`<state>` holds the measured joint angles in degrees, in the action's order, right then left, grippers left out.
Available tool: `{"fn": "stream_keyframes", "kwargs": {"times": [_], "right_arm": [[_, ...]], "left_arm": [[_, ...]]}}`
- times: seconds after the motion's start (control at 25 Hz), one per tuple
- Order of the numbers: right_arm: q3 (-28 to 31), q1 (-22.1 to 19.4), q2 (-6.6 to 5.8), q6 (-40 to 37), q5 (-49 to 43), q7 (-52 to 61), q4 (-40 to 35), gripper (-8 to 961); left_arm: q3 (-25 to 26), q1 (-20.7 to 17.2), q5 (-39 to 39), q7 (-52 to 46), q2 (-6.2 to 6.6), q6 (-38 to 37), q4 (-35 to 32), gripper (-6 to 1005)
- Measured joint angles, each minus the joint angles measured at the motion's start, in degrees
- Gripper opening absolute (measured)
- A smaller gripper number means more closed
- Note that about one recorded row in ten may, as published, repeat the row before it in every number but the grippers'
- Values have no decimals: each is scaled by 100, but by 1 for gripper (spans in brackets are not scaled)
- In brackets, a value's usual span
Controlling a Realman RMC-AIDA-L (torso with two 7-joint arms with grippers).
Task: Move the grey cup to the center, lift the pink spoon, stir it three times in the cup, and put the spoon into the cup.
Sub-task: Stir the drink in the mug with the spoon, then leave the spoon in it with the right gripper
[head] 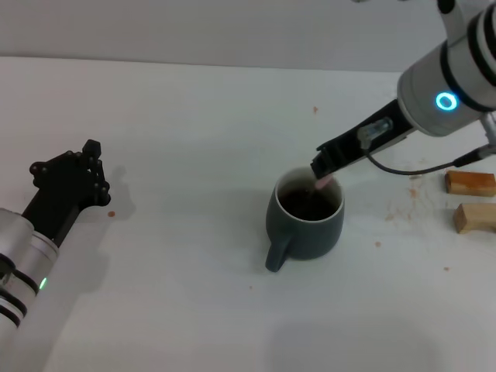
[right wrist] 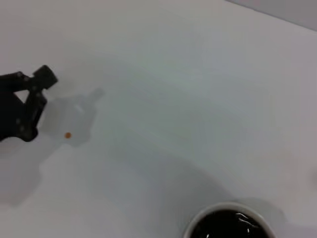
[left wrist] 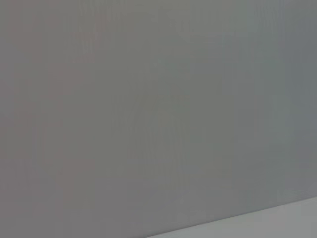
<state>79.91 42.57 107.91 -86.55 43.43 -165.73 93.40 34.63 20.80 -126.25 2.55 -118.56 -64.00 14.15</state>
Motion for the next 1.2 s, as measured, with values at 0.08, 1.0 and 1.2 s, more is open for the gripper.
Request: {"fn": "stream_keyframes", "kwargs": {"times": [0.08, 1.0, 1.2], "right_arm": [[-28, 65, 2, 46, 15, 0, -43, 68], [89, -241, 21, 69, -1012, 12, 539, 366], [-209, -1301, 116, 1374, -3265, 20, 1614, 598]], "left_arm": [[0, 7, -1, 0, 0, 0, 3, -2], [0, 29, 12, 0, 0, 35, 35, -2], [-1, 37, 12, 0, -3, 37, 39, -2]]}}
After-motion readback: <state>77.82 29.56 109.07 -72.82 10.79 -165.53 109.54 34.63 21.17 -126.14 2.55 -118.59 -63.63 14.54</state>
